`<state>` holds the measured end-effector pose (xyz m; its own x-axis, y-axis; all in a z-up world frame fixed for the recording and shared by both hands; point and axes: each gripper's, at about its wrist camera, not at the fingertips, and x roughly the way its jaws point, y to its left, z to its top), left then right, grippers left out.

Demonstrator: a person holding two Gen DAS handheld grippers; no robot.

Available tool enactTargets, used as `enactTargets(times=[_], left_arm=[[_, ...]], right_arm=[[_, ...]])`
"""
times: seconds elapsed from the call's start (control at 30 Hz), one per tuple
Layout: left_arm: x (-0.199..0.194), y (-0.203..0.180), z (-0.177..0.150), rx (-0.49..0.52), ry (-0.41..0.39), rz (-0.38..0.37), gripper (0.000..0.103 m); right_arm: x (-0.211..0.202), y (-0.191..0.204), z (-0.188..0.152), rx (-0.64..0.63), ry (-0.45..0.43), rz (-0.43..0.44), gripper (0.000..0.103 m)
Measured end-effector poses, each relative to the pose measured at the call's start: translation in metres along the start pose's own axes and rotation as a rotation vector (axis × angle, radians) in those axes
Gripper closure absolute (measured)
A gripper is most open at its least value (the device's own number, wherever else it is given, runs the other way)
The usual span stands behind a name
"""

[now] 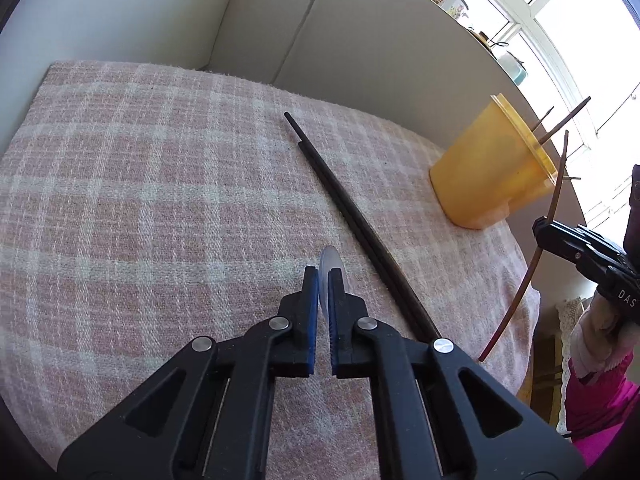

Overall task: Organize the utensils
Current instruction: 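Lift the white spoon with the left tool while the right tool lifts its chopstick, then lower the white spoon into the container and open the left tool while the right tool holds its chopstick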

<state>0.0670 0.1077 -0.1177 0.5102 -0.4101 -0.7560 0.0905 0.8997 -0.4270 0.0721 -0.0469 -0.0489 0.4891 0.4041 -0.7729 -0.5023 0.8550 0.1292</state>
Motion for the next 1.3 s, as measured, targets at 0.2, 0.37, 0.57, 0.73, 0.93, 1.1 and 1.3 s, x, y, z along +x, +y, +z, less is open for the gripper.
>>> enactTargets(times=[0.2,0.37,0.57,0.73,0.93,1.1,1.3], left_arm=[[-0.037,-0.022,0.013,0.067,-0.108,0.009,0.102],[-0.061,-0.047,0.023,0.119,-0.189,0.005,0.102],[-0.079,-0.07,0.04,0.16,-0.276,-0.014,0.102],[-0.081,-0.091,0.06,0.176,-0.331,-0.049,0.102],[-0.078,-0.12,0.085,0.222,-0.391,-0.059,0.102],[-0.07,-0.142,0.109,0.245,-0.426,-0.048,0.102],[-0.058,-0.162,0.136,0.251,-0.442,-0.056,0.102]], right_arm=[[-0.031,-0.01,-0.002,0.028,-0.073,0.002,0.098],[-0.053,-0.018,-0.001,0.059,-0.129,0.0,0.098],[-0.079,-0.025,0.002,0.077,-0.191,-0.009,0.098],[-0.103,-0.036,0.007,0.098,-0.256,-0.023,0.098],[-0.125,-0.052,0.013,0.124,-0.313,-0.047,0.098],[-0.143,-0.063,0.019,0.147,-0.369,-0.061,0.098],[-0.16,-0.073,0.029,0.164,-0.427,-0.085,0.098]])
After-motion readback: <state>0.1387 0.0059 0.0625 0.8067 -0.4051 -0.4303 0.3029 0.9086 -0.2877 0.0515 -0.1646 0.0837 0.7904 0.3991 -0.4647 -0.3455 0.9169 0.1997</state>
